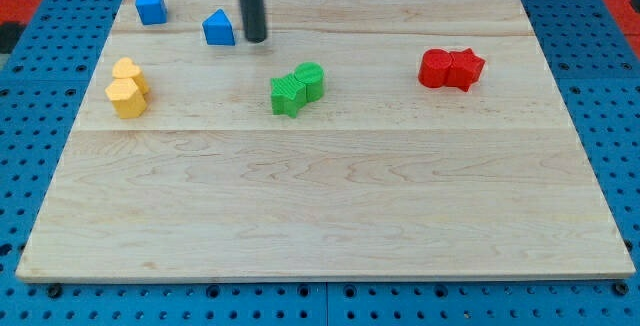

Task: Push the blue triangle right to the blue cube

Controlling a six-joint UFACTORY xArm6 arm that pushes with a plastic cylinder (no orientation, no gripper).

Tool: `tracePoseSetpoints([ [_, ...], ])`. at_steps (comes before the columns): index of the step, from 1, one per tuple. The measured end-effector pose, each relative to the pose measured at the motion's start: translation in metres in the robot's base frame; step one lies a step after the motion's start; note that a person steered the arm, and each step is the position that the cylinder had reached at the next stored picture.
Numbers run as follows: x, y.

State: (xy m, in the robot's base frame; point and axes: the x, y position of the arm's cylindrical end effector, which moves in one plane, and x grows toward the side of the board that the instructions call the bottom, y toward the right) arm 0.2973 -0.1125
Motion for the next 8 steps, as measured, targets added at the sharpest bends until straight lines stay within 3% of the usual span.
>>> tracePoseSetpoints([
  [1, -0.025, -0.056],
  [2, -0.033, -0.04],
  [3, -0.004, -0.037],
  [4, -0.051, -0.012],
  [6, -0.059, 0.036],
  [7, -0.102, 0.05],
  [8, -0.085, -0.001],
])
